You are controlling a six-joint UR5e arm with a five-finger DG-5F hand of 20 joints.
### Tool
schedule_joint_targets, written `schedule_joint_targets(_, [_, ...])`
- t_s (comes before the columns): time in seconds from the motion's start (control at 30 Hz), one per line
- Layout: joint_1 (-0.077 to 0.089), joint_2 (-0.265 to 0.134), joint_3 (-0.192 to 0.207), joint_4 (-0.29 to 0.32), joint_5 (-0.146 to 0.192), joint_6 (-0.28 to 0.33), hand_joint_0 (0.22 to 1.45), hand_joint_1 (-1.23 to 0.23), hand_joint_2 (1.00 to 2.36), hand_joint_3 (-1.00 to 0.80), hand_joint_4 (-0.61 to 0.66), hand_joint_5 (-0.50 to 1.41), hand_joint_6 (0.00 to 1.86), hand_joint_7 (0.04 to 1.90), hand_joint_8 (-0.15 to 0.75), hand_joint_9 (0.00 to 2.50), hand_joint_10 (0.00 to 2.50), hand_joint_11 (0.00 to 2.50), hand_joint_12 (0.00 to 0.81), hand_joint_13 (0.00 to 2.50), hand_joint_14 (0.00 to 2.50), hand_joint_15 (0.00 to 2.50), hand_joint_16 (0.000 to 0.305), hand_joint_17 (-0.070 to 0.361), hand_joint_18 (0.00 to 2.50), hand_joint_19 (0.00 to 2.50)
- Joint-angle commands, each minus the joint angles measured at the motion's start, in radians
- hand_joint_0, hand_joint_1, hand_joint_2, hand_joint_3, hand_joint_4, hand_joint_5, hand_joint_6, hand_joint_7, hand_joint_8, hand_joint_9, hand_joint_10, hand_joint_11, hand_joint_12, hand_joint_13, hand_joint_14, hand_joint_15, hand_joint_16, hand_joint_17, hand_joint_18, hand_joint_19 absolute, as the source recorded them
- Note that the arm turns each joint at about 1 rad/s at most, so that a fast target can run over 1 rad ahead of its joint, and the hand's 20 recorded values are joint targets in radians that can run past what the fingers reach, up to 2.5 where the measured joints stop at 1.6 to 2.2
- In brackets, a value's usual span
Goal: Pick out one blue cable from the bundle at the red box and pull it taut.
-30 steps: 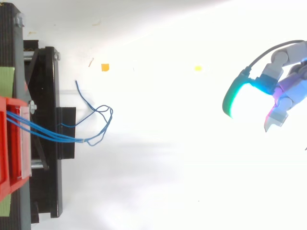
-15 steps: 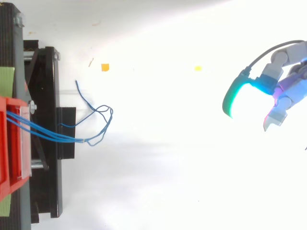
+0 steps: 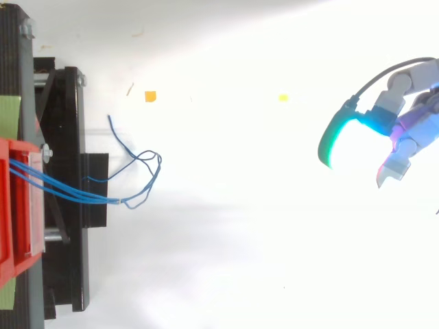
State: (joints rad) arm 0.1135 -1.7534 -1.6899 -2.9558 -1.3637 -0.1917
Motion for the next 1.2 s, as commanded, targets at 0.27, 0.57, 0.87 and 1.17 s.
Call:
schedule_joint_targets(0.27, [-0.002,0.000,0.001,-0.003,0.003,0.000,0.61,-0.49,1.00,-0.47,0.28,-0.16,0.50,0.80,0.261,0.87,0.02,0.39,0.375,0.72,0.01,0.33,0.059,0.132,0.67,0.71])
schedule_joint_targets(0.57, [0.018,-0.026,-0.001,0.099,0.149,-0.055,0.61,-0.49,1.00,-0.47,0.28,-0.16,0.50,0.80,0.266,0.87,0.02,0.39,0.372,0.72,0.01,0.34,0.059,0.132,0.67,0.71])
schedule_joint_targets(0.87, [0.029,-0.066,0.001,0.121,0.081,-0.051,0.61,-0.49,1.00,-0.47,0.27,-0.16,0.50,0.80,0.262,0.87,0.02,0.39,0.376,0.72,0.01,0.34,0.059,0.132,0.67,0.71])
schedule_joint_targets(1.17, [0.026,-0.132,0.001,0.299,0.069,0.003,0.61,-0.49,1.00,-0.47,0.27,-0.16,0.50,0.80,0.265,0.87,0.02,0.40,0.375,0.72,0.02,0.34,0.059,0.132,0.67,0.72])
